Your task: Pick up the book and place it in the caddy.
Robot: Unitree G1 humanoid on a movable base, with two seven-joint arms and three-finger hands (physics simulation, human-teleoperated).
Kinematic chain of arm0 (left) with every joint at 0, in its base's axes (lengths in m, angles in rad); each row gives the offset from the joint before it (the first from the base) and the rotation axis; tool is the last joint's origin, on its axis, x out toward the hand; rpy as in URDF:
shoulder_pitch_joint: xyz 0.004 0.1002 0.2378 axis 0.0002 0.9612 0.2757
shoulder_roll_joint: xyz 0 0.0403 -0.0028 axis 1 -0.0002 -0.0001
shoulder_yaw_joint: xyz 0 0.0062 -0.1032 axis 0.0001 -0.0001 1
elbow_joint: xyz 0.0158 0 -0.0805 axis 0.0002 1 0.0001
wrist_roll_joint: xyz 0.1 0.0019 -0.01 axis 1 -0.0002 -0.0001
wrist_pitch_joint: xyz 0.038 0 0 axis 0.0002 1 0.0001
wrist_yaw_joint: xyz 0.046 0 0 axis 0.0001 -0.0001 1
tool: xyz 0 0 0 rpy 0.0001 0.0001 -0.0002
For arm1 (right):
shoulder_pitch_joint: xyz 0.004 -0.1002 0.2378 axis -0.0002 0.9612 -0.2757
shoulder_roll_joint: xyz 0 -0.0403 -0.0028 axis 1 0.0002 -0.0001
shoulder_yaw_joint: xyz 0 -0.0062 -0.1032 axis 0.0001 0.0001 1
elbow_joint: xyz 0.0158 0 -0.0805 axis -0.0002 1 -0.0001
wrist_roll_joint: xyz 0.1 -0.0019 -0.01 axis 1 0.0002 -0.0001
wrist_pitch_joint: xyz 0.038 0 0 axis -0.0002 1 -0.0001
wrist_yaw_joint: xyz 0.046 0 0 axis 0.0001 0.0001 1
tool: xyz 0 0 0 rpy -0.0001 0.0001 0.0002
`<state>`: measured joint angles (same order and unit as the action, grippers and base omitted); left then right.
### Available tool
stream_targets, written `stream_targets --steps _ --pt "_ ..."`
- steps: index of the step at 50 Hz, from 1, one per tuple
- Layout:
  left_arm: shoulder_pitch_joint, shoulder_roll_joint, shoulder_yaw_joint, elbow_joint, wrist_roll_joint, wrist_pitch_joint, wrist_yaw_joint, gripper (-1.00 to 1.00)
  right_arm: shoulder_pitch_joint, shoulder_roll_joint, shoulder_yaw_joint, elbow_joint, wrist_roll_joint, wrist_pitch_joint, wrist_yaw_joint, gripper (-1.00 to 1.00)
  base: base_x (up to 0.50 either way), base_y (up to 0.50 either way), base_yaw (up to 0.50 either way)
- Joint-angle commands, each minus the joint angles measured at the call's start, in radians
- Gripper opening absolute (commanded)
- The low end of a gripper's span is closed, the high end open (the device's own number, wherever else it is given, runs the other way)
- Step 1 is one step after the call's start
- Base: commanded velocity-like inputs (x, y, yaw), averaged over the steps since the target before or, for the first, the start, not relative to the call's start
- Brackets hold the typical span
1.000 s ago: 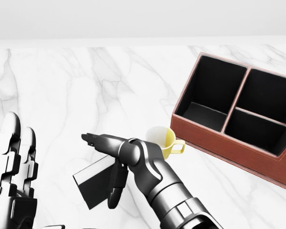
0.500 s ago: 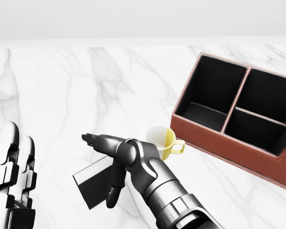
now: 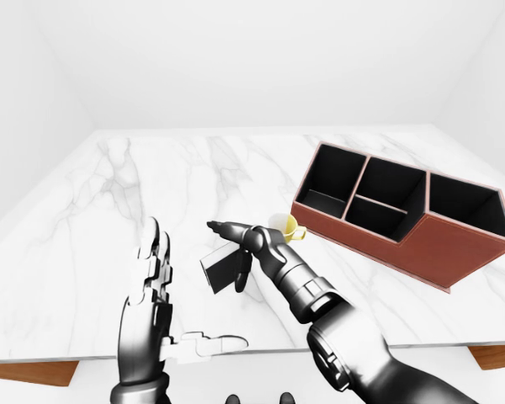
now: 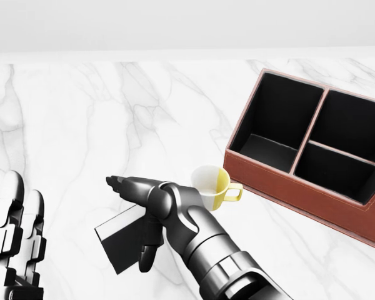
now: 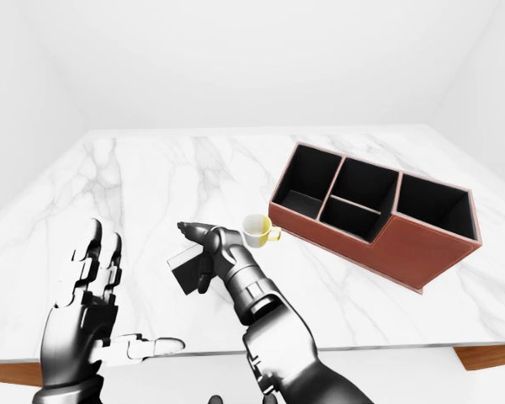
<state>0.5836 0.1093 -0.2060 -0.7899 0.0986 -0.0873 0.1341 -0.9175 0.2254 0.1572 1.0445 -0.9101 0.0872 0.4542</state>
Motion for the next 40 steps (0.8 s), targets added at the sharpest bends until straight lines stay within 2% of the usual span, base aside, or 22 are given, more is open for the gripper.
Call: stream_targets --steps 1,16,20,21,25,29,35,36,37,38,39,40 --pt "0.007 0.012 -0.001 -0.018 -0.005 0.0 0.01 1.0 0.002 0.033 0.015 0.049 0.068 0.0 0.027 1.0 0.0 0.0 0.0" --pt "-0.002 -0.012 0.031 -0.023 -0.018 0.0 -0.024 1.0 -0.011 0.067 0.041 0.104 -0.027 0.0 -0.046 1.0 0.0 0.0 0.0" --pt "-0.013 -0.016 0.034 -0.024 -0.019 0.0 -0.03 1.0 -0.01 0.065 0.05 0.116 -0.065 0.0 -0.076 1.0 0.0 0.0 0.0" --pt "-0.032 -0.019 0.036 -0.02 -0.019 0.0 -0.033 1.0 -0.003 0.069 0.062 0.136 -0.09 0.0 -0.112 1.0 0.0 0.0 0.0" --pt "-0.055 -0.027 0.044 -0.02 -0.021 0.0 -0.045 1.0 -0.001 0.078 0.055 0.167 -0.114 0.0 -0.145 1.0 0.0 0.0 0.0" --pt "-0.078 -0.035 0.054 -0.012 -0.025 0.014 -0.057 1.0 0.001 0.087 0.043 0.187 -0.12 0.0 -0.175 1.0 0.0 0.0 0.0" --pt "-0.078 -0.042 0.058 -0.007 -0.023 0.009 -0.064 1.0 0.001 0.092 0.037 0.192 -0.118 0.0 -0.184 1.0 0.0 0.0 0.0" --pt "-0.071 -0.042 0.06 -0.009 -0.024 0.003 -0.066 1.0 0.014 0.093 0.044 0.199 -0.125 0.0 -0.197 0.94 0.0 0.0 0.01" --pt "-0.07 -0.043 0.059 -0.007 -0.023 0.001 -0.067 1.0 0.017 0.096 0.042 0.198 -0.125 0.0 -0.2 0.09 0.0 0.0 0.0" --pt "-0.07 -0.044 0.059 -0.006 -0.022 0.0 -0.067 1.0 0.02 0.097 0.041 0.196 -0.125 0.0 -0.204 -0.11 0.0 0.0 0.0" --pt "-0.07 -0.045 0.059 -0.006 -0.022 0.0 -0.068 1.0 0.022 0.097 0.043 0.199 -0.127 0.0 -0.21 -0.84 0.0 0.0 0.0" --pt "-0.07 -0.045 0.059 -0.006 -0.022 0.0 -0.068 1.0 0.022 0.097 0.043 0.199 -0.128 0.0 -0.21 -0.84 0.0 0.0 0.0"
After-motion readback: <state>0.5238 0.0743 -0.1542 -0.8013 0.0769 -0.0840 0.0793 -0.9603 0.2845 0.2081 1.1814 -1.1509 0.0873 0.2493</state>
